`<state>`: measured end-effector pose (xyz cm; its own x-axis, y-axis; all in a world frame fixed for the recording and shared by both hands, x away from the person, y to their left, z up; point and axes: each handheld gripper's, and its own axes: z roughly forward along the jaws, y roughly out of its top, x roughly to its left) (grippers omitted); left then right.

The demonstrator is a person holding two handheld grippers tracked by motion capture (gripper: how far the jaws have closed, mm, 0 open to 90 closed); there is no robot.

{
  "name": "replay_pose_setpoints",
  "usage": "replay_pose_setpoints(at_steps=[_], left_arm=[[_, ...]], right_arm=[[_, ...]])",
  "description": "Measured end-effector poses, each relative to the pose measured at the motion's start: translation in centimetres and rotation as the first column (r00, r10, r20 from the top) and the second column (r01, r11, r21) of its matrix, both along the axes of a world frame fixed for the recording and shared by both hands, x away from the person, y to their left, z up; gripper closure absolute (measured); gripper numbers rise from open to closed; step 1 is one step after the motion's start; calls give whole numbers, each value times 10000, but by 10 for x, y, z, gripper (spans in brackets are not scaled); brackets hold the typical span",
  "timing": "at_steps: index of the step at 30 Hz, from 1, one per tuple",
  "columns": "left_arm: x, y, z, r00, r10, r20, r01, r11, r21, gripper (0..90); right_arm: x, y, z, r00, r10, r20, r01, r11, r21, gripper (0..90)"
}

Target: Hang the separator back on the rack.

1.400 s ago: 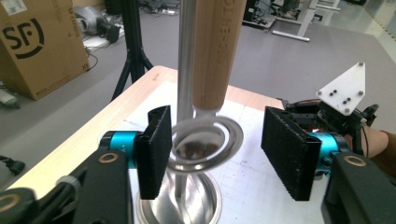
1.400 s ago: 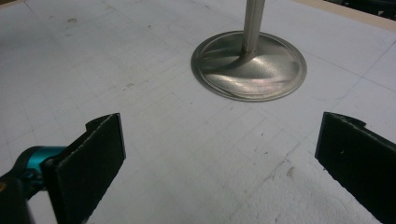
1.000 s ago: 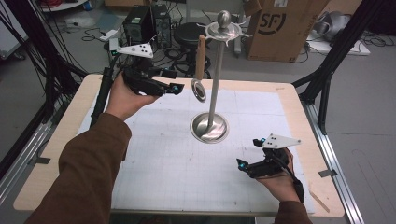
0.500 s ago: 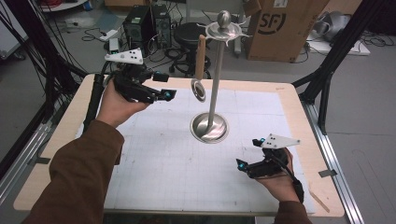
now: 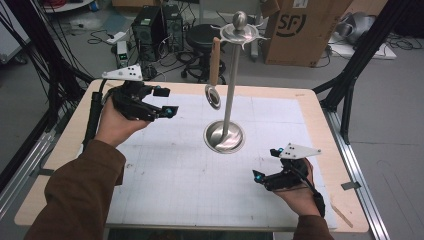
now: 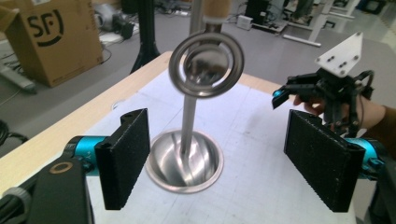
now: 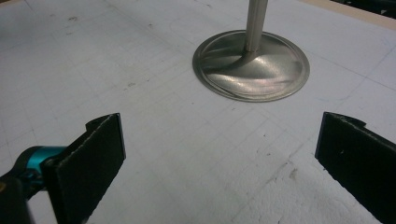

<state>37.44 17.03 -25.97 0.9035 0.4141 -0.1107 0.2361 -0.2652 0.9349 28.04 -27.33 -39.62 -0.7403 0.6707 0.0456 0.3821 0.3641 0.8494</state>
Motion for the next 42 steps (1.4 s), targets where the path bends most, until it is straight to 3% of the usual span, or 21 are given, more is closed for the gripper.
replay_pose_setpoints(at_steps=[5,7,13,18,25,31,42], left_arm=[[-4,9,-12,9997,215,-70,-215,9998,-58,201],[-7,11,-16,9992,393,-50,-392,9992,118,187],[-15,20,-30,9982,577,-137,-578,9983,-92,162],[-21,26,-37,9985,544,-109,-546,9983,-212,156],[-31,30,-52,9986,523,-99,-523,9986,-59,146],[-42,37,-62,9983,571,-123,-575,9975,-418,145],[-52,42,-78,9979,626,-182,-629,9979,-130,130]], right_arm=[[0,2,-1,10000,60,-3,-60,10000,-12,4],[0,2,0,10000,57,14,-57,10000,15,4],[1,2,-1,10000,72,21,-72,10000,8,4],[1,3,-1,9999,105,-6,-105,9999,-37,4],[2,4,-2,9999,97,-56,-97,9999,-47,4],[2,3,-2,9999,99,-16,-99,9999,-64,4],[2,3,-2,10000,74,-37,-74,10000,-58,4]])
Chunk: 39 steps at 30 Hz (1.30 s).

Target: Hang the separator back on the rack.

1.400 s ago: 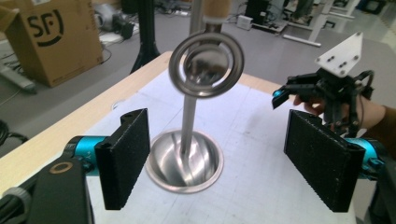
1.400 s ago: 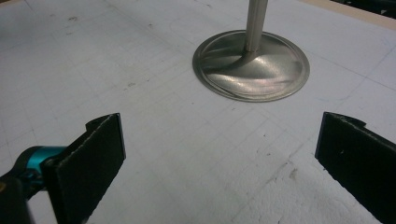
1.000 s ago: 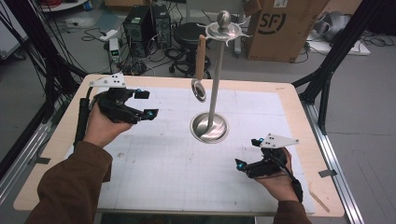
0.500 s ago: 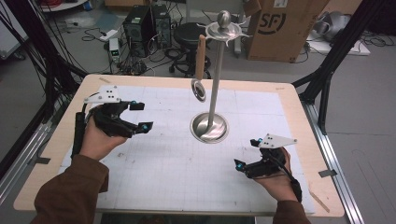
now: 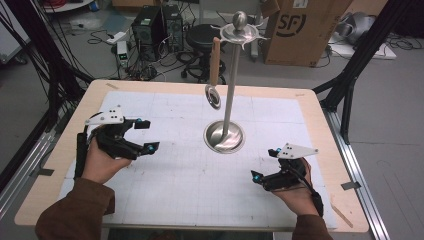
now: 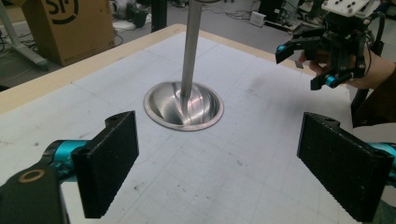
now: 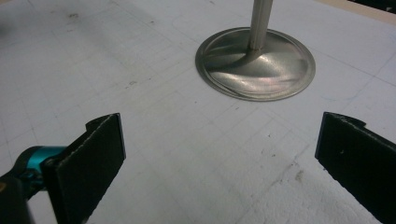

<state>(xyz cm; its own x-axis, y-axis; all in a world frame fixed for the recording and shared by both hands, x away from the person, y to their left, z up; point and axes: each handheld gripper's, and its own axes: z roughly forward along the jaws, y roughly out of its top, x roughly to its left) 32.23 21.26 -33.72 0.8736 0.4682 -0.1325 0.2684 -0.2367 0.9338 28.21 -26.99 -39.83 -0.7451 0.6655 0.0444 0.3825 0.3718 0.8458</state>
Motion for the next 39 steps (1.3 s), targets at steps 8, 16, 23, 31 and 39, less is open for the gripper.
replay_pose_setpoints(at_steps=[8,16,23,31,39], left_arm=[[-6,8,-14,9996,256,-122,-259,9993,-271,85],[-8,11,-21,9996,241,-149,-244,9995,-211,66],[-7,12,-26,9998,146,-156,-149,9996,-241,60],[-8,11,-31,10000,32,32,-31,9993,-376,19],[-8,11,-35,10000,15,-18,-16,9997,-249,16]], right_arm=[[0,-1,0,10000,-40,-1,40,10000,74,4],[0,-2,1,10000,-15,-12,15,10000,89,4],[1,-6,-1,10000,-47,-39,48,9998,188,4],[-1,-11,0,9999,-150,-11,150,9995,270,4],[0,-9,-1,9999,-109,-45,109,9998,148,4]])
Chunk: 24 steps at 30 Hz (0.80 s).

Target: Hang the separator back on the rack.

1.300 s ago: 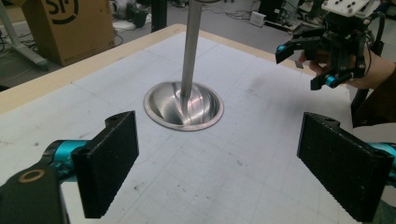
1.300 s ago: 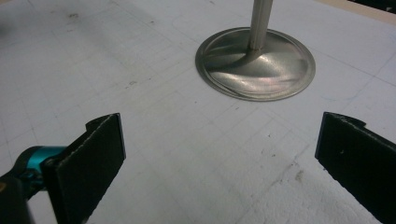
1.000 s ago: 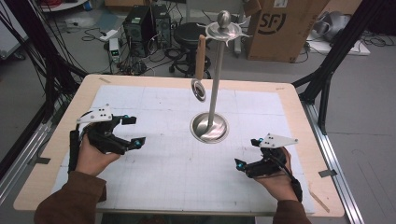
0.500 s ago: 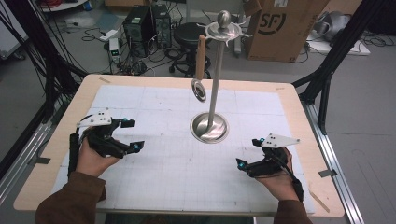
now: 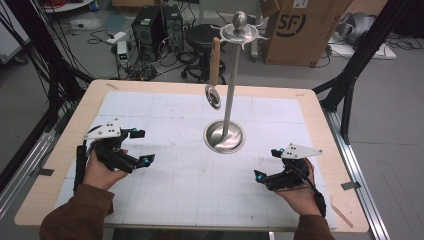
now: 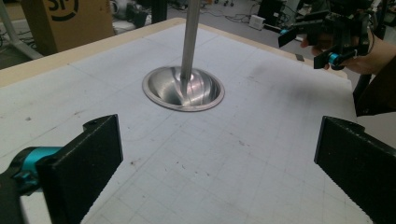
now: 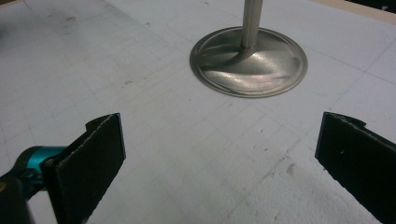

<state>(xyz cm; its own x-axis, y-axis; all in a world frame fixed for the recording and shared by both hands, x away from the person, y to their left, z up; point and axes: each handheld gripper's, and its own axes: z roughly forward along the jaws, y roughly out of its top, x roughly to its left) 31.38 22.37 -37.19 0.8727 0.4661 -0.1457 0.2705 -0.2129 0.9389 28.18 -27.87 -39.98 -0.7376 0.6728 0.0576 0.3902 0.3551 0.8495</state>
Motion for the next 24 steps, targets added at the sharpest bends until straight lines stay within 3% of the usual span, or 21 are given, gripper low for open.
replay_pose_setpoints(at_steps=[14,24], left_arm=[[0,-2,-5,9999,19,-103,-16,9995,307,16],[1,-2,-6,9999,32,-158,-27,9996,287,16]], right_arm=[[0,2,1,10000,17,18,-17,10000,21,4],[0,2,0,10000,7,-24,-7,10000,24,4]])
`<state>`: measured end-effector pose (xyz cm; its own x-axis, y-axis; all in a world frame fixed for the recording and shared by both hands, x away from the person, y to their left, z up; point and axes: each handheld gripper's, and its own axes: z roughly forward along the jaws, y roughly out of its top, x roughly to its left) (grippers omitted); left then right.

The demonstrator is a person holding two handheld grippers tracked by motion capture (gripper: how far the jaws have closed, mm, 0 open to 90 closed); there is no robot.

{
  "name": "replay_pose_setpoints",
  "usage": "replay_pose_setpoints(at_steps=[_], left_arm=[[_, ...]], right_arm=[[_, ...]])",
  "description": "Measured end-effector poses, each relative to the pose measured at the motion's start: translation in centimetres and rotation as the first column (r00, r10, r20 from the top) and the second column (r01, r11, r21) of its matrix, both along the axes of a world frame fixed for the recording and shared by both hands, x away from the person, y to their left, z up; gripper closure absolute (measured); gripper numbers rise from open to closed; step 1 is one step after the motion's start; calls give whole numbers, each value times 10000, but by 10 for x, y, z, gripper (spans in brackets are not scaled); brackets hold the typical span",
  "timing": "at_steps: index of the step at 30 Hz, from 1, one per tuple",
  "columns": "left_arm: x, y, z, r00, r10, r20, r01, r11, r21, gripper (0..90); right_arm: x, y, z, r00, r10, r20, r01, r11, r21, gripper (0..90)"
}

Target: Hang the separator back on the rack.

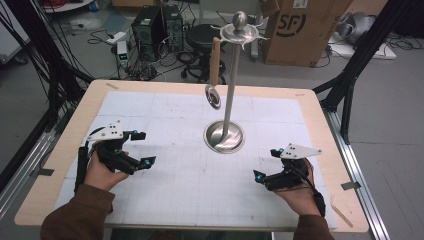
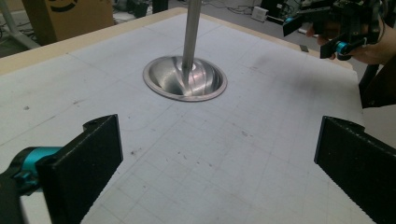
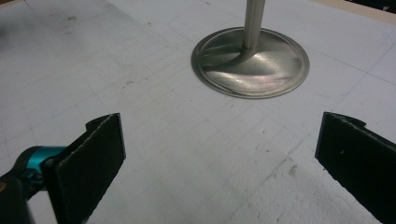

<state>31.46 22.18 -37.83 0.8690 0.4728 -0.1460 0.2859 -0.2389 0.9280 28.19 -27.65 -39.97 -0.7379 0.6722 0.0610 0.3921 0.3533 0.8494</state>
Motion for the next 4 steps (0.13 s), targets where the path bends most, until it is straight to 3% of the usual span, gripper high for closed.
replay_pose_setpoints(at_steps=[4], left_arm=[[1,0,-1,10000,63,-28,-63,10000,24,16]], right_arm=[[0,0,0,10000,20,4,-20,10000,-19,4]])
